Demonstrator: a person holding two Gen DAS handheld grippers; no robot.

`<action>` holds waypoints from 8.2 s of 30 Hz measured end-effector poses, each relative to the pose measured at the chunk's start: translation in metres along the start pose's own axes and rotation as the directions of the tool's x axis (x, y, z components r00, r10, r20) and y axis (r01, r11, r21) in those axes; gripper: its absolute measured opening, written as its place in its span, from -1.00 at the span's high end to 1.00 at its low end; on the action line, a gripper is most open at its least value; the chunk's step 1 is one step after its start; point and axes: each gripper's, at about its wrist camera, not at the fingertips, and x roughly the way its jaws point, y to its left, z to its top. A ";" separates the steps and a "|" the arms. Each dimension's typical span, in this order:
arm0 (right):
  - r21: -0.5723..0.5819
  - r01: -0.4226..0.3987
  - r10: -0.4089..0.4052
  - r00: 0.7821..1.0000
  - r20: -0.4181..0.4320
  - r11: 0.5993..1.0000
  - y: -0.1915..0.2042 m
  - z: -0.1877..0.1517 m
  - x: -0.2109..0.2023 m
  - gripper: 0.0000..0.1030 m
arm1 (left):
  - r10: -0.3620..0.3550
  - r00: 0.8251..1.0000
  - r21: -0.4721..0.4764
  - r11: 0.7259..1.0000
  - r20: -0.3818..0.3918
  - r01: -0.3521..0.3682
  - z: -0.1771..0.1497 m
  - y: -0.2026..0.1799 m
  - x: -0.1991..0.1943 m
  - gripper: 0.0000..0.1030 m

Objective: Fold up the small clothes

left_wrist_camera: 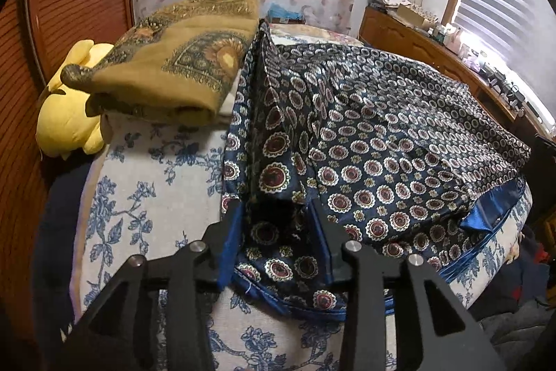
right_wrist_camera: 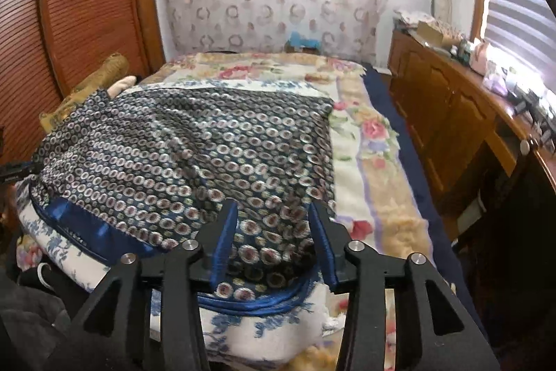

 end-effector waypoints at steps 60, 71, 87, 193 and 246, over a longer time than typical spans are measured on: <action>-0.191 -0.167 0.152 0.984 -0.094 0.967 0.152 -0.013 0.107 -0.43 | -0.115 0.990 -0.103 0.987 0.076 0.123 0.009 0.000 -0.003 1.00; -0.103 -0.183 0.178 0.982 -0.055 0.978 0.125 -0.008 0.092 -0.42 | -0.263 0.950 0.077 0.964 0.166 0.253 0.073 -0.077 -0.036 1.00; 0.038 -0.059 0.058 0.998 0.031 0.998 0.024 -0.038 0.025 -0.42 | -0.502 0.865 0.342 0.812 -0.005 0.473 0.146 -0.281 0.019 1.00; 0.136 0.105 -0.104 0.994 -0.013 0.985 -0.044 -0.022 0.031 0.45 | -0.344 0.938 0.204 0.916 -0.049 0.346 0.036 -0.216 0.025 -0.30; -0.042 -0.132 0.128 0.987 -0.097 0.990 0.049 -0.048 0.023 -0.25 | -0.479 0.878 0.300 0.839 0.010 0.454 0.121 -0.275 0.024 0.99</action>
